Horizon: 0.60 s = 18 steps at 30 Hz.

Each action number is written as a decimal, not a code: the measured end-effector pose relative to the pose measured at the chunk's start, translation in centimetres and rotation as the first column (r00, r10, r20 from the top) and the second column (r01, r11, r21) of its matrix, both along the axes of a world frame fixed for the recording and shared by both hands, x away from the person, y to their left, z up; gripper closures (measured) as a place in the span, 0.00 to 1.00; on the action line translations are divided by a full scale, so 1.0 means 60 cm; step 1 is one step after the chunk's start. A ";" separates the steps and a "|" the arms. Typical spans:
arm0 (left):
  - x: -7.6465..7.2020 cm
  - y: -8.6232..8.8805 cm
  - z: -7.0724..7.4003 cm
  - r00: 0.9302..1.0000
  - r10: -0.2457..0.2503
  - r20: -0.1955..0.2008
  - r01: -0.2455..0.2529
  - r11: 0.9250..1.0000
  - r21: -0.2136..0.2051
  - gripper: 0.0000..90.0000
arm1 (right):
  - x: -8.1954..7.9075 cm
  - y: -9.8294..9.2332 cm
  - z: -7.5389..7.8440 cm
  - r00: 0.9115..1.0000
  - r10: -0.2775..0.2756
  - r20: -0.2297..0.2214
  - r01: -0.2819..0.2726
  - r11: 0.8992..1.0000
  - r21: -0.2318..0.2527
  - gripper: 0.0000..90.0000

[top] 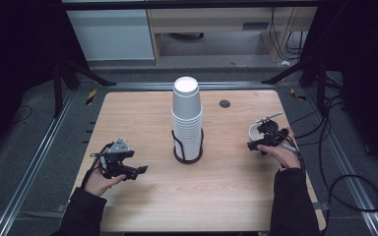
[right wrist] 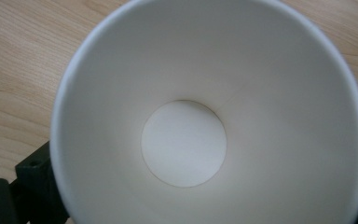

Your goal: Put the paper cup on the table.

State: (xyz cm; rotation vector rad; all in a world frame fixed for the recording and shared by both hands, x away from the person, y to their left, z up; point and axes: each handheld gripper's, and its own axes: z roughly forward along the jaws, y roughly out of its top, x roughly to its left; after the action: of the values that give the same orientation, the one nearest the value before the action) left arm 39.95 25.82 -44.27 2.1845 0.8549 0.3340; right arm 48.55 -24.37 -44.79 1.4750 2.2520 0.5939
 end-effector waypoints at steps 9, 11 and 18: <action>0.000 -0.001 -0.001 1.000 -0.005 -0.003 0.005 1.000 0.002 0.19 | -0.017 -0.008 0.011 1.000 0.000 -0.013 0.000 1.000 -0.022 0.02; 0.000 -0.002 -0.001 1.000 -0.005 -0.004 0.005 1.000 0.004 0.19 | -0.022 -0.008 0.015 1.000 0.006 -0.011 -0.006 1.000 -0.025 0.02; -0.001 -0.002 0.000 1.000 -0.008 -0.002 0.008 1.000 0.004 0.19 | -0.049 -0.009 0.023 0.999 0.031 -0.022 -0.032 0.999 -0.034 0.01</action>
State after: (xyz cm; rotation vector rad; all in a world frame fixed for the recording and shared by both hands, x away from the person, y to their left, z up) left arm 39.86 25.73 -44.25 2.1915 0.8475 0.3300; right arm 45.63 -24.91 -43.40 1.4381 2.2941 0.5484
